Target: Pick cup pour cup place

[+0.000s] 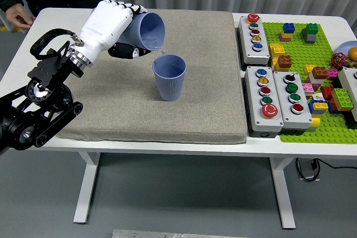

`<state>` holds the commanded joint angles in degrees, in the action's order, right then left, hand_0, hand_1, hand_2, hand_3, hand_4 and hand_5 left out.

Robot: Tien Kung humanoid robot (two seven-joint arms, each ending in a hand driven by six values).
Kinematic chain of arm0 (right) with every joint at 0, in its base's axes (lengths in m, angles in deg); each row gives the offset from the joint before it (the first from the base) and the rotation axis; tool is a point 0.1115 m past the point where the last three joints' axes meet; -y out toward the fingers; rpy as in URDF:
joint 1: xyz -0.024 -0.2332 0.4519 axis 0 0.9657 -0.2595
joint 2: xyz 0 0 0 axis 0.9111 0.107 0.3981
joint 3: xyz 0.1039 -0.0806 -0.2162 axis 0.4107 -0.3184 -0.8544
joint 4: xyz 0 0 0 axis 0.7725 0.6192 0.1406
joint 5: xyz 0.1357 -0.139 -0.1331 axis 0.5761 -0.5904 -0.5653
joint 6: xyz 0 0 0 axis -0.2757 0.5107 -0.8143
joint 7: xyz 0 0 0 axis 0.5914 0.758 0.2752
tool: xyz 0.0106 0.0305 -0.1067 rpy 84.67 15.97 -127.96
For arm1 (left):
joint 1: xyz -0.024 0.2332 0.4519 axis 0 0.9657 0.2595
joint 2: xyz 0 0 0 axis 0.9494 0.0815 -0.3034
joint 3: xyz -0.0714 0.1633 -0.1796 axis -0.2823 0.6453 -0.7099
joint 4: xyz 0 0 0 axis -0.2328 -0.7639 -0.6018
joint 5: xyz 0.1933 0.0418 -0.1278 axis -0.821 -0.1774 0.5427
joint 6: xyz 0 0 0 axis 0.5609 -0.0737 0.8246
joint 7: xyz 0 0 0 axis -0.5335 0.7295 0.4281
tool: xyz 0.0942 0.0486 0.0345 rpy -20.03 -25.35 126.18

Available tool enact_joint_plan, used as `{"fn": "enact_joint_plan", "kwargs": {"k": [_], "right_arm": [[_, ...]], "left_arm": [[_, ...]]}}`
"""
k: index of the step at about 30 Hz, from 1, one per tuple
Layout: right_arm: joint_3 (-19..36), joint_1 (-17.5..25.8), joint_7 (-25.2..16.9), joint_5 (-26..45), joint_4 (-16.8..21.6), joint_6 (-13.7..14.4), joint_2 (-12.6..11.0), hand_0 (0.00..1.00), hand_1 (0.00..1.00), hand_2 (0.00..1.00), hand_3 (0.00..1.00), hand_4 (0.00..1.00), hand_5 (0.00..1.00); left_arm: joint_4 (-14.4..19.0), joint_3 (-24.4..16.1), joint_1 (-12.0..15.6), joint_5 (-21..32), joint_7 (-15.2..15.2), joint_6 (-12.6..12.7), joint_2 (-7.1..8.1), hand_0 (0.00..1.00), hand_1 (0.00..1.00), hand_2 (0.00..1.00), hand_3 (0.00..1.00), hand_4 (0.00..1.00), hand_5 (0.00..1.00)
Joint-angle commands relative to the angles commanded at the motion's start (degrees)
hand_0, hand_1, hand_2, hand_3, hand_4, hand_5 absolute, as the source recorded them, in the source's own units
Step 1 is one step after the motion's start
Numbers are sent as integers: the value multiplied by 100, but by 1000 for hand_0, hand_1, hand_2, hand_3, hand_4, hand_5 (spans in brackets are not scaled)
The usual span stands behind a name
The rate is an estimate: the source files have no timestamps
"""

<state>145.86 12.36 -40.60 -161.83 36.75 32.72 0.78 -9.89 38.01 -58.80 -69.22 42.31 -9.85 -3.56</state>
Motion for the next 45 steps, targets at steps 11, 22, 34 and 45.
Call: {"fn": "enact_joint_plan", "kwargs": {"k": [11,22,34,45], "right_arm": [[-7,-1,8,8,0,2,1,669,611,557,550,2,197],[-8,-8,7,5,-2,1,0,669,610,557,550,2,195],[-27,9,-1,27,-5,20,5,669,611,557,550,2,195],[-36,41,-10,64,-3,29,8,668,610,557,550,2,195]], "left_arm": [[87,282,-116,-317,265,233,73,429,439,479,488,739,185],[124,466,-192,-394,299,334,130,428,440,477,486,726,179],[233,604,-246,-496,364,320,194,427,440,476,484,718,176],[322,766,-331,-557,451,323,270,427,440,476,484,711,175]]}}
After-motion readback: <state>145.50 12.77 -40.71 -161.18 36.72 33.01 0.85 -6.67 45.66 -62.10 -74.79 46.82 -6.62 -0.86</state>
